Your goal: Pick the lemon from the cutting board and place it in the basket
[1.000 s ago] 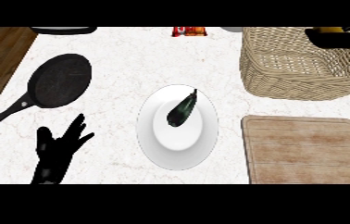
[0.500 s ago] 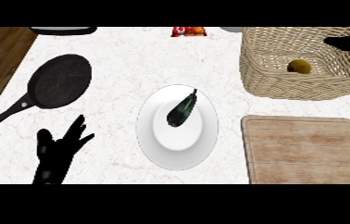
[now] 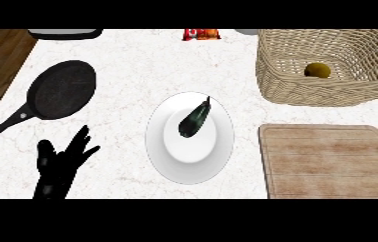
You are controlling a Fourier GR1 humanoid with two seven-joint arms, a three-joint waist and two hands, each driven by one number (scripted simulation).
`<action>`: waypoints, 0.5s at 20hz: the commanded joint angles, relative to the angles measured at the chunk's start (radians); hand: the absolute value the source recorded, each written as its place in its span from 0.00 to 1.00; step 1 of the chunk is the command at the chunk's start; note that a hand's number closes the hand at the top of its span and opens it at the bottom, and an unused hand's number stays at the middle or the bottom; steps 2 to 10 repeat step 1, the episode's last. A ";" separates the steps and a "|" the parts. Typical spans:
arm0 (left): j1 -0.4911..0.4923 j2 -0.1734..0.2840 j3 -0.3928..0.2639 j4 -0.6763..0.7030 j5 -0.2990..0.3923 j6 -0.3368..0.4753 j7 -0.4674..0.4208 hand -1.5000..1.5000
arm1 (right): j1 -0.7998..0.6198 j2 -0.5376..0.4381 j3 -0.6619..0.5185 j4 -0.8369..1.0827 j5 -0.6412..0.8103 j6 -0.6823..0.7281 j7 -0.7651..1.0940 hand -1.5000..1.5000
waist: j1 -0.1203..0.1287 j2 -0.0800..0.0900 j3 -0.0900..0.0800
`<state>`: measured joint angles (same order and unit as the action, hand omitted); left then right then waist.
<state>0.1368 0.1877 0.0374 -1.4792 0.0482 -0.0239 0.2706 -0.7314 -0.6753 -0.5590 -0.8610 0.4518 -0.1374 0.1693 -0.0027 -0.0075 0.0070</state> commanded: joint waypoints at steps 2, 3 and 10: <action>-0.014 0.013 0.011 0.049 -0.003 -0.012 0.038 0.50 | 0.054 -0.082 -0.065 -0.002 -0.069 0.066 0.013 0.00 | -0.002 0.007 -0.007; -0.014 0.013 0.011 0.049 -0.003 -0.012 0.038 0.50 | 0.054 -0.082 -0.065 -0.002 -0.069 0.066 0.013 0.00 | -0.002 0.007 -0.007; -0.014 0.013 0.011 0.049 -0.003 -0.012 0.038 0.50 | 0.054 -0.082 -0.065 -0.002 -0.069 0.066 0.013 0.00 | -0.002 0.007 -0.007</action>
